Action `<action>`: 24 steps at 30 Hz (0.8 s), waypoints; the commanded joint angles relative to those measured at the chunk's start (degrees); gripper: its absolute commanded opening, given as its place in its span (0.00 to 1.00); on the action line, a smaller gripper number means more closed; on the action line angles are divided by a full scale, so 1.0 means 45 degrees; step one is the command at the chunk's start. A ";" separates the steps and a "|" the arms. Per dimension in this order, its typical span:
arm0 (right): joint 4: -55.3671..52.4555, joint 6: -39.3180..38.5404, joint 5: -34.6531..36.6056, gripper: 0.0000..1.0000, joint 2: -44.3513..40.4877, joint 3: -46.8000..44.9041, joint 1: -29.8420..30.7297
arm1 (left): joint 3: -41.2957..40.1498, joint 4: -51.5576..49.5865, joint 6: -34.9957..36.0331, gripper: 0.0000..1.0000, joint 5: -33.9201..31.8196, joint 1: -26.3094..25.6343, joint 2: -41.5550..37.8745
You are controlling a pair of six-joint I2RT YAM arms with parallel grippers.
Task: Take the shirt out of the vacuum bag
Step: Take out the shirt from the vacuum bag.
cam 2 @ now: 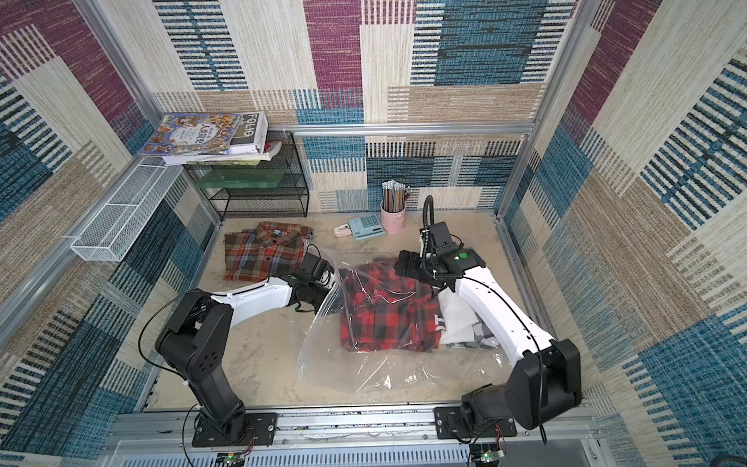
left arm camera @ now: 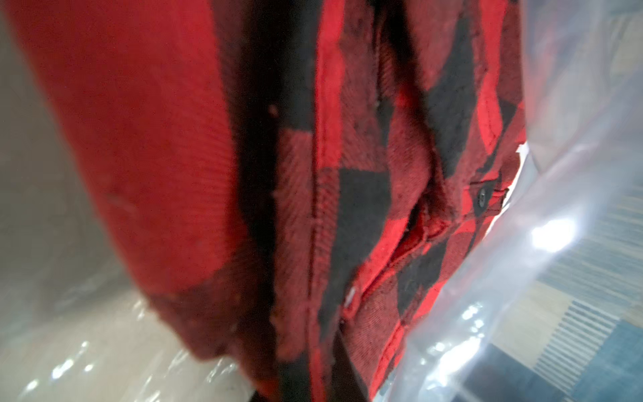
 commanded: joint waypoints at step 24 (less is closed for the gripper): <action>0.2771 0.2948 0.0393 0.98 0.2811 -0.4642 -0.2943 | 0.1091 -0.1968 0.1256 0.00 -0.0087 0.0300 -0.0712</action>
